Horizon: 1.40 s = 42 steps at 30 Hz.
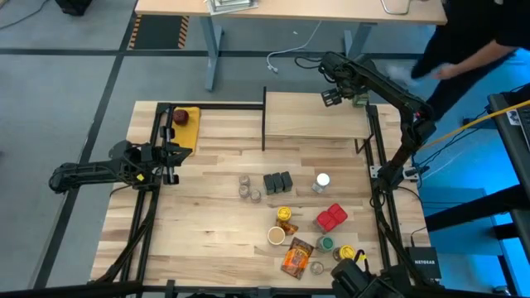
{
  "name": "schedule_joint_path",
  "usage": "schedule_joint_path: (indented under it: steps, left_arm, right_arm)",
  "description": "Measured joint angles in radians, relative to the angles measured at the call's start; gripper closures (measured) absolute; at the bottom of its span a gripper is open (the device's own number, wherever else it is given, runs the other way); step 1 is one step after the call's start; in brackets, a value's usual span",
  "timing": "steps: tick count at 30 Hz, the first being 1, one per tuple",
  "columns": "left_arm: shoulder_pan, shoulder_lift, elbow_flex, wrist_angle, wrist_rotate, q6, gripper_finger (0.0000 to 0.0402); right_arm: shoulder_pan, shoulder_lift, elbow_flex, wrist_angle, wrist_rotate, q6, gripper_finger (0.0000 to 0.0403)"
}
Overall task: Shelf spices
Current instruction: Put the top green seasoning bottle on the shelf
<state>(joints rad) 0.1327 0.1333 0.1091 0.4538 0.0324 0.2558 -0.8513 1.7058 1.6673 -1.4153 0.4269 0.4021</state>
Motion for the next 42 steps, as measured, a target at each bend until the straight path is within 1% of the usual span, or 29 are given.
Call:
schedule_joint_path:
  steps: [4,8,11,18,25,37,42]
  left_arm:
    - [0.0,0.0,0.0,0.0,0.0,0.003,0.0391]
    - [0.0,0.0,0.0,0.002,0.0,0.003,0.0391]
    - [0.0,0.0,0.0,0.003,0.0,0.002,0.0391]
    - [0.0,0.0,0.0,0.003,0.0,-0.012,0.0391]
    - [0.0,0.0,0.0,0.002,0.0,0.005,0.0391]
    - [0.0,0.0,0.0,0.001,0.0,-0.005,0.0391]
    - [0.0,0.0,0.0,0.002,0.0,-0.004,0.0391]
  right_arm:
    - [0.017,-0.001,0.047,-0.007,-0.054,-0.015,0.0132]
    - [0.051,-0.002,0.118,-0.019,-0.035,-0.013,0.0132]
    - [0.047,-0.004,0.131,-0.025,-0.014,0.007,0.0132]
    - [0.024,-0.004,0.066,-0.018,0.004,0.012,0.0132]
    - [0.024,-0.003,0.021,0.03,0.053,0.001,0.0132]
    - [-0.015,-0.003,-0.009,0.036,0.074,-0.009,0.0132]
    - [-0.013,-0.003,-0.009,0.035,0.069,-0.015,0.0132]
